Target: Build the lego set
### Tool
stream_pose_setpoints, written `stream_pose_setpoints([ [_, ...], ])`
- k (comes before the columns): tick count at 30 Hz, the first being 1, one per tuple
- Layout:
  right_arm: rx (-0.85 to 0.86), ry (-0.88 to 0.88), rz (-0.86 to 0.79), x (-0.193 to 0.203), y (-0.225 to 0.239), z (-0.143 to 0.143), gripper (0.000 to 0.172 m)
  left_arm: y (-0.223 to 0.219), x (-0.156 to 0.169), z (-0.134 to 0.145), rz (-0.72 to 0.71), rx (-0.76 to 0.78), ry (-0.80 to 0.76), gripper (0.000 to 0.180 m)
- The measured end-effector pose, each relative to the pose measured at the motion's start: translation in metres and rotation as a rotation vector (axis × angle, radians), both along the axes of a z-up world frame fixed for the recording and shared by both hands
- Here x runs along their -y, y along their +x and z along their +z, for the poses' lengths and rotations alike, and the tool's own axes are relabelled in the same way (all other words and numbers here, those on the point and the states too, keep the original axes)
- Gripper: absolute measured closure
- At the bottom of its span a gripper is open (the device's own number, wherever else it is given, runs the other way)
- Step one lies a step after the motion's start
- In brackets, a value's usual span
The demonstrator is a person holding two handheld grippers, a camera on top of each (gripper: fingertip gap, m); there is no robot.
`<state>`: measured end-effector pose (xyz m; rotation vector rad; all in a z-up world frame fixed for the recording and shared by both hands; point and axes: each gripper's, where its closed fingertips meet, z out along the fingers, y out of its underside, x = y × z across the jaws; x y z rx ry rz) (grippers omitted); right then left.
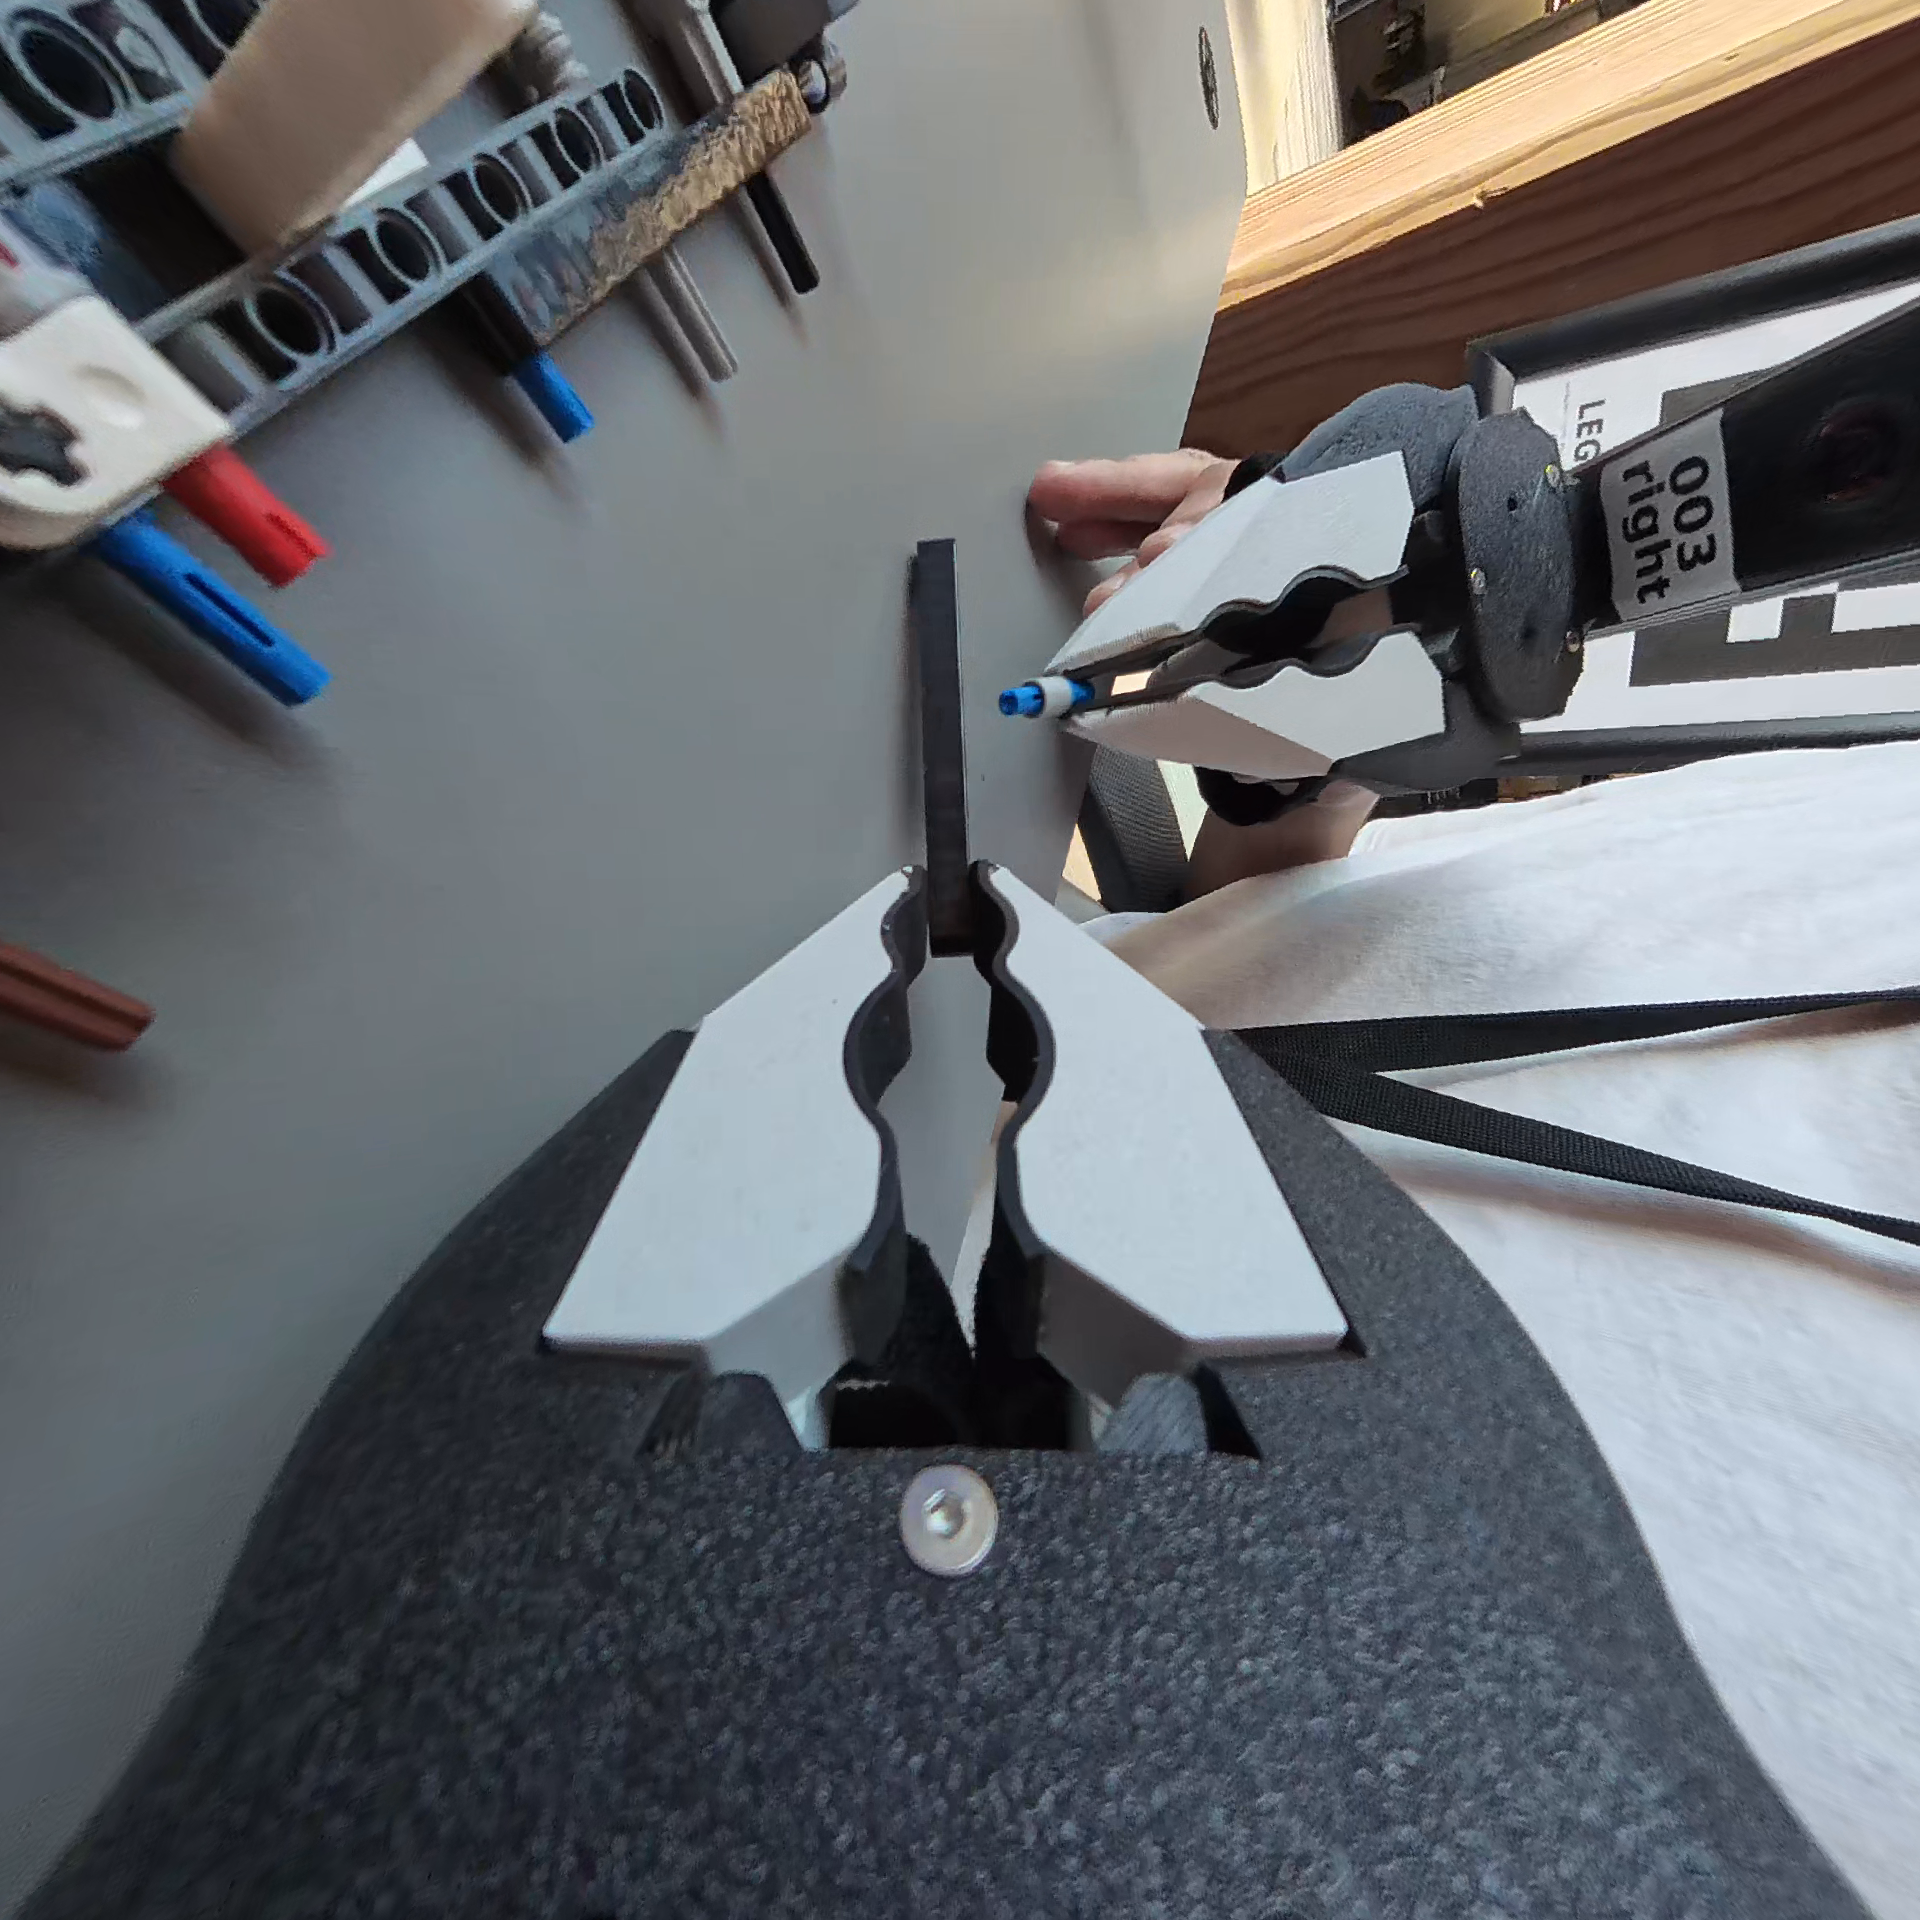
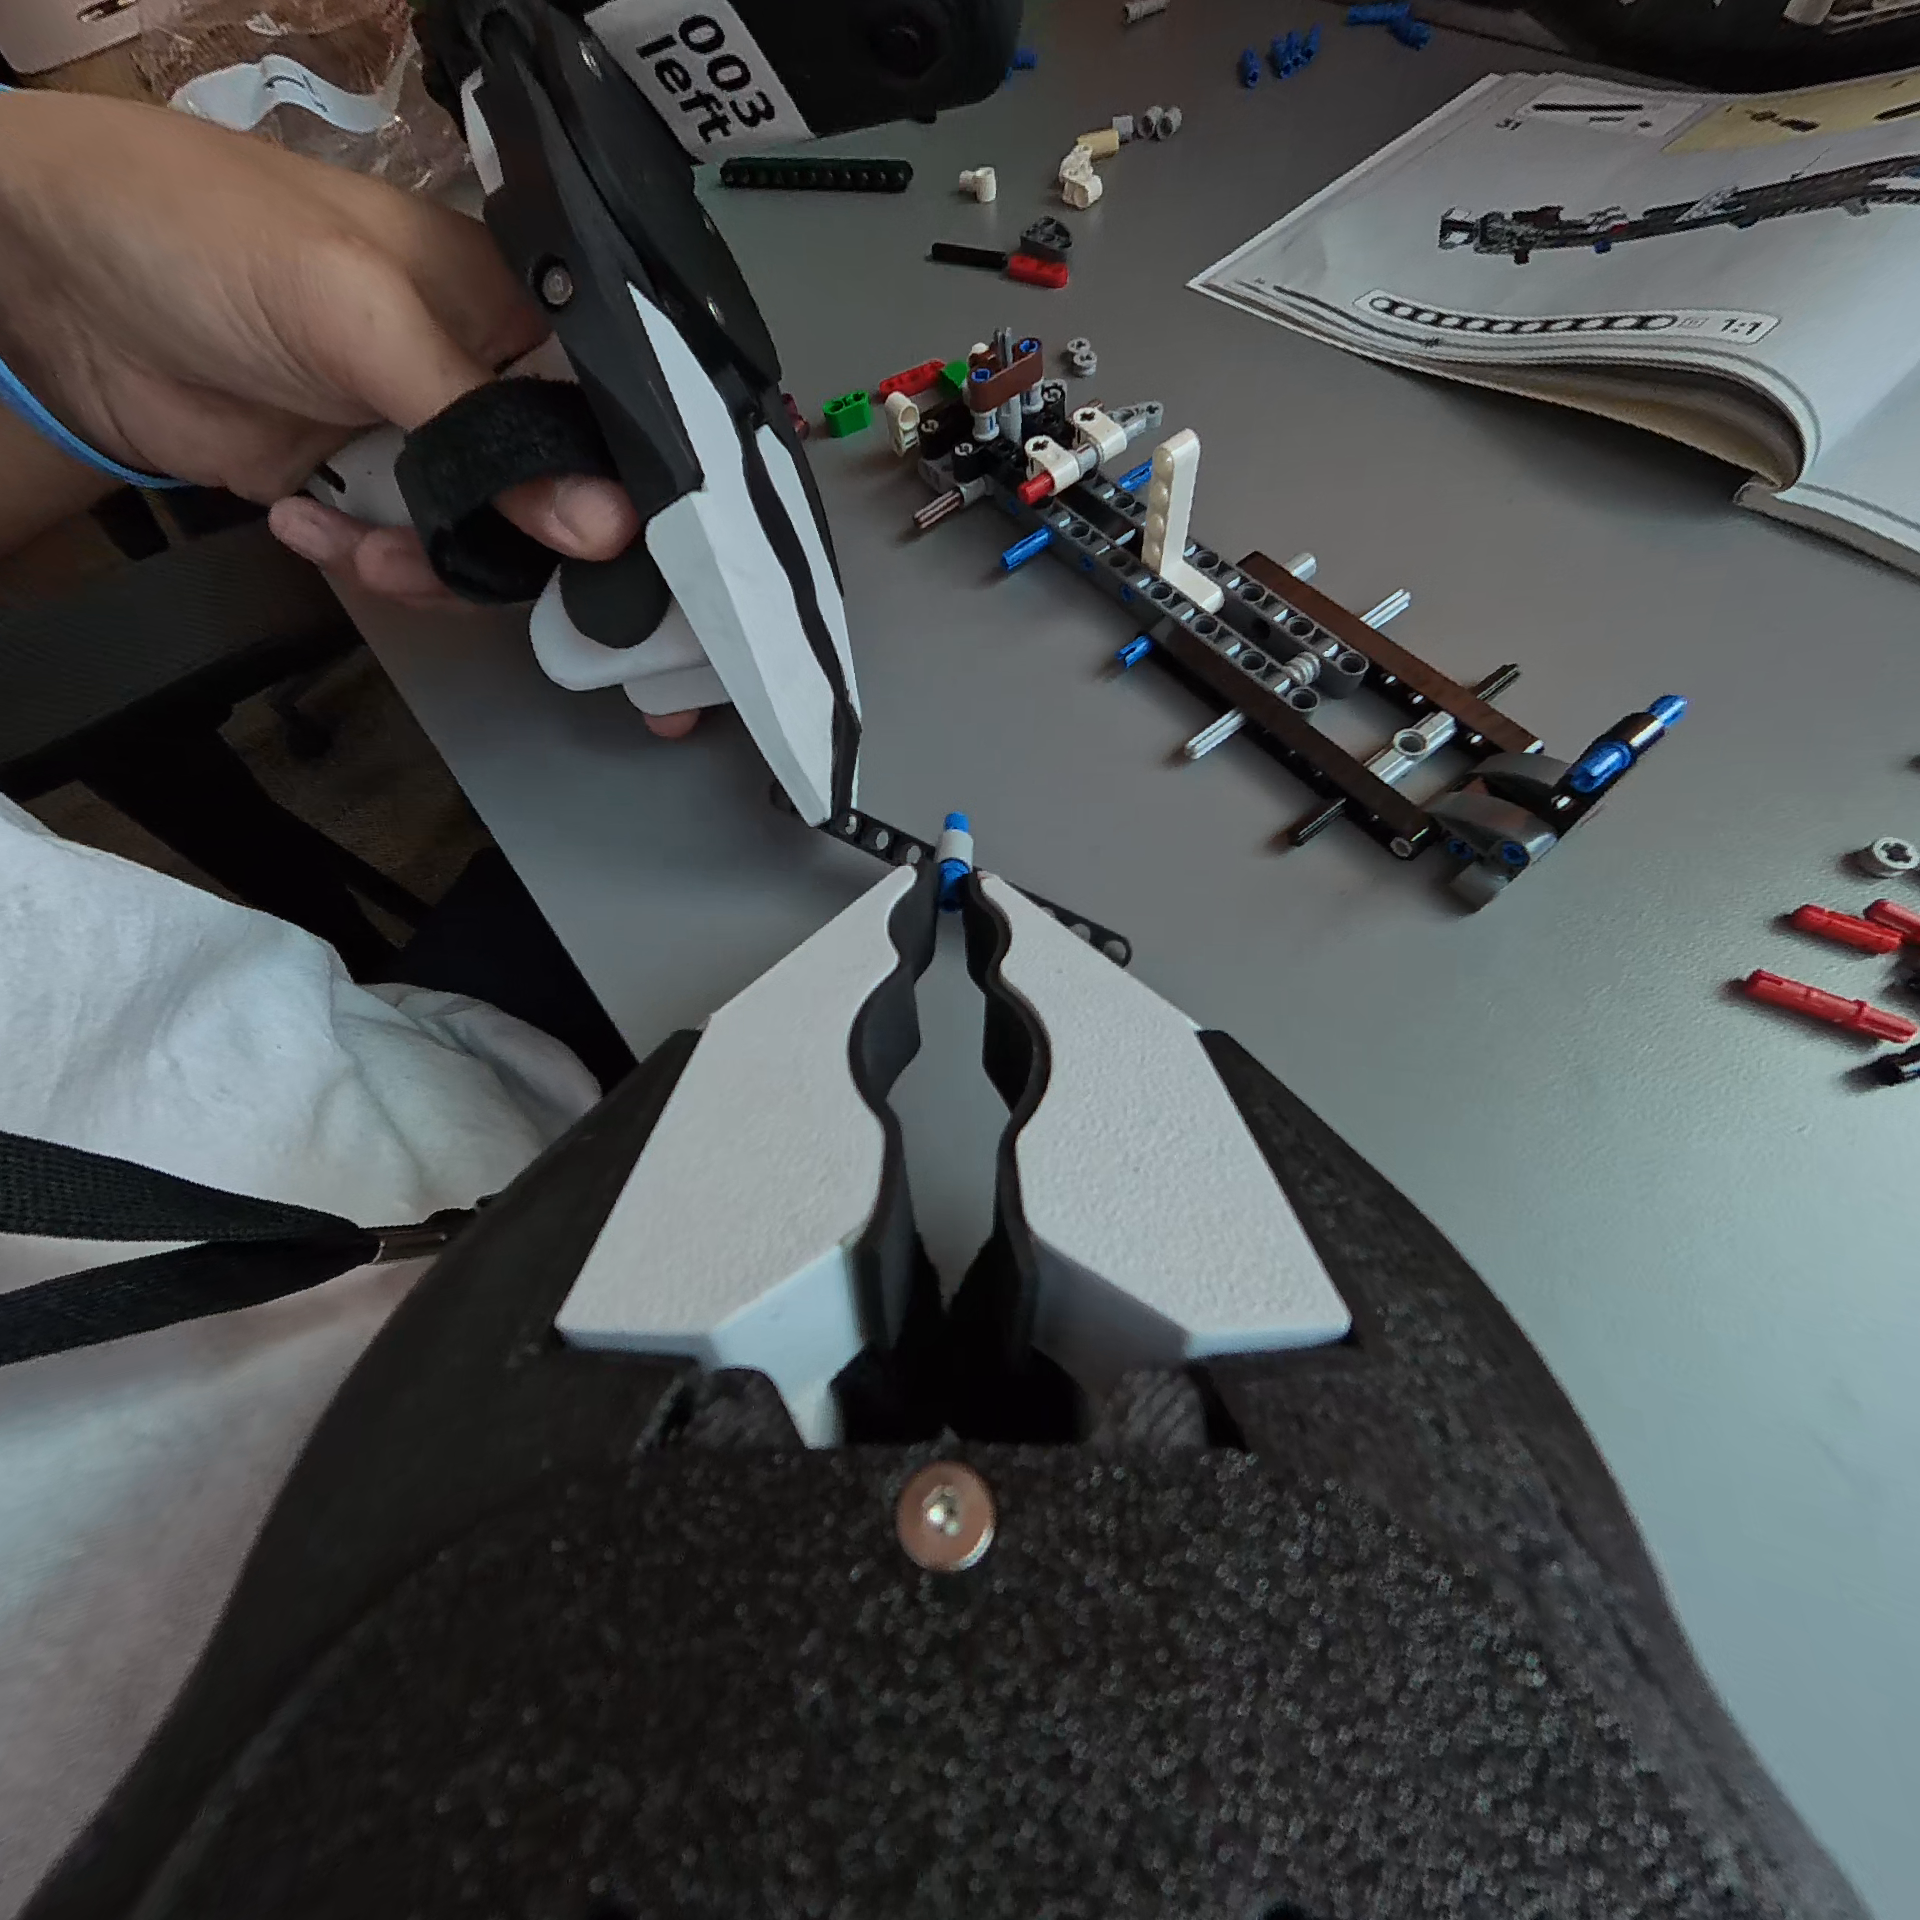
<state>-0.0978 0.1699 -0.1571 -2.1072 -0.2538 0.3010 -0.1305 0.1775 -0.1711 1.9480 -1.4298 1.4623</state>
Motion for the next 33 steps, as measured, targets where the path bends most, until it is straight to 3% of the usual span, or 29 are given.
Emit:
stream_pose_setpoints([
  [1,-0.010,-0.001,0.000,0.000,0.000,0.000,0.168,0.000,-0.001,0.000,0.003,0.000,-0.003,0.175],
  [14,0.000,-0.007,0.000,0.000,0.000,-0.002,0.169,-0.001,-0.001,0.000,0.005,-0.003,0.002,0.175],
  [18,-0.008,-0.005,-0.001,0.000,0.000,-0.001,0.169,-0.002,-0.009,-0.005,-0.014,0.025,0.147,0.174],
  [26,-0.009,-0.007,-0.005,0.000,0.001,-0.002,0.169,-0.006,-0.013,-0.004,-0.081,0.148,0.389,0.156],
  [30,-0.009,-0.007,-0.007,0.000,0.001,-0.002,0.169,-0.010,-0.018,0.005,-0.128,0.285,0.573,0.155],
  [33,-0.007,-0.007,-0.006,0.000,0.001,-0.002,0.169,-0.017,-0.015,0.011,-0.260,0.412,0.754,0.155],
])
